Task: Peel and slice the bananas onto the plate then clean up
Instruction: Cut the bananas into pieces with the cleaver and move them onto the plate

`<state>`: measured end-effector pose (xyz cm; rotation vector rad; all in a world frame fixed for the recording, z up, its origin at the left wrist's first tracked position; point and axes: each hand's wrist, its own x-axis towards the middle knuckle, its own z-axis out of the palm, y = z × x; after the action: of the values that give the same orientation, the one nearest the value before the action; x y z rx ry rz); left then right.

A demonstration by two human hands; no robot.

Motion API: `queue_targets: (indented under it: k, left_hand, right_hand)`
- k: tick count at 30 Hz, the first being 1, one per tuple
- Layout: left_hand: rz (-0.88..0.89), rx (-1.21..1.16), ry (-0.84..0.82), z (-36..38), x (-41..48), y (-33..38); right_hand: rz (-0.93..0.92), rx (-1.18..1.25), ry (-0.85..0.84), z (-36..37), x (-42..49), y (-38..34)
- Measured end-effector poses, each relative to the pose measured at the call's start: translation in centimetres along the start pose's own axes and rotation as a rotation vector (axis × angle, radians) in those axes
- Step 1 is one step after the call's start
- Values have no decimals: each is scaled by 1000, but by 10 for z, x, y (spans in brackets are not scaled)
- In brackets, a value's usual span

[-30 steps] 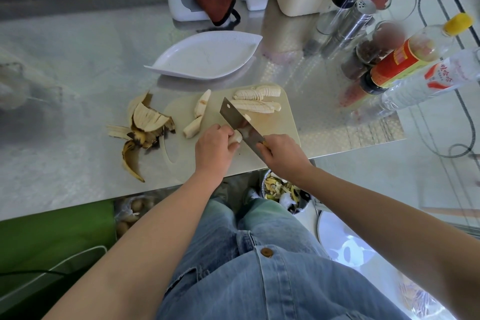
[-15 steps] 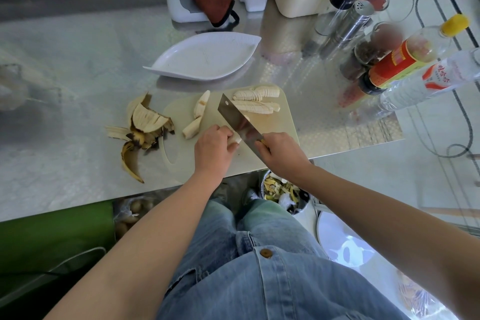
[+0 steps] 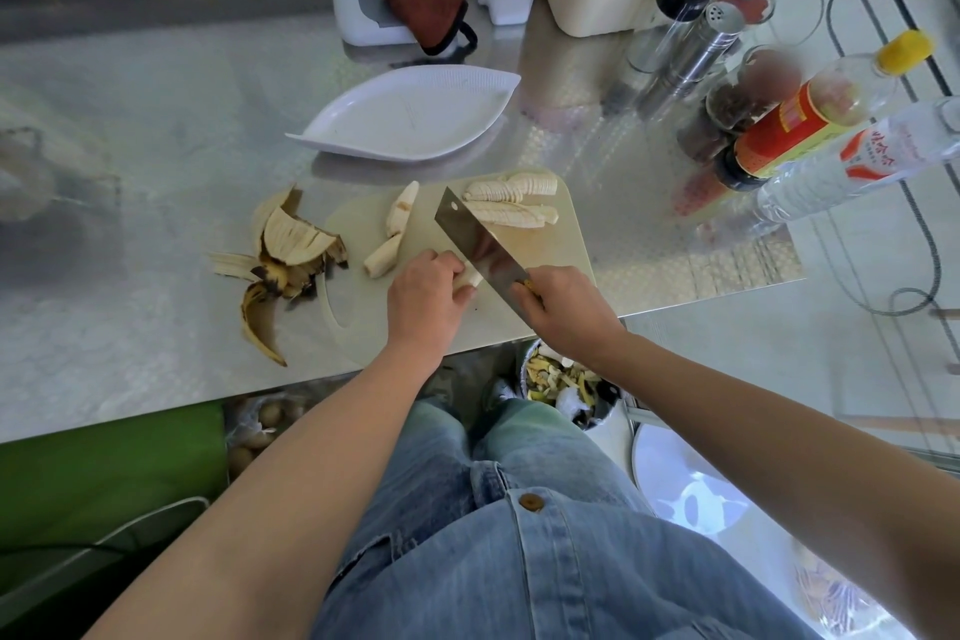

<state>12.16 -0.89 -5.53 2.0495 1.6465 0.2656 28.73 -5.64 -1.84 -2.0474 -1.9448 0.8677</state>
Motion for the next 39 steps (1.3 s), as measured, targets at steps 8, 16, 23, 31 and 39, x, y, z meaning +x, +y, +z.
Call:
queue_targets:
  k: [8, 16, 23, 31, 39]
  left_hand:
    - [-4, 0, -8, 1, 1, 0]
    - [-9, -14, -9, 2, 1, -1]
    - [-9, -15, 0, 3, 1, -1]
    - [-8, -9, 6, 2, 1, -1]
    - [-16, -17, 6, 3, 0, -1]
  right_hand:
    - [-1, 0, 3, -5, 0, -2]
    - [53, -18, -45, 6, -2, 4]
    - [18, 25, 18, 3, -1, 4]
    - [-7, 4, 7, 0, 4, 1]
    - [36, -47, -68, 9, -1, 5]
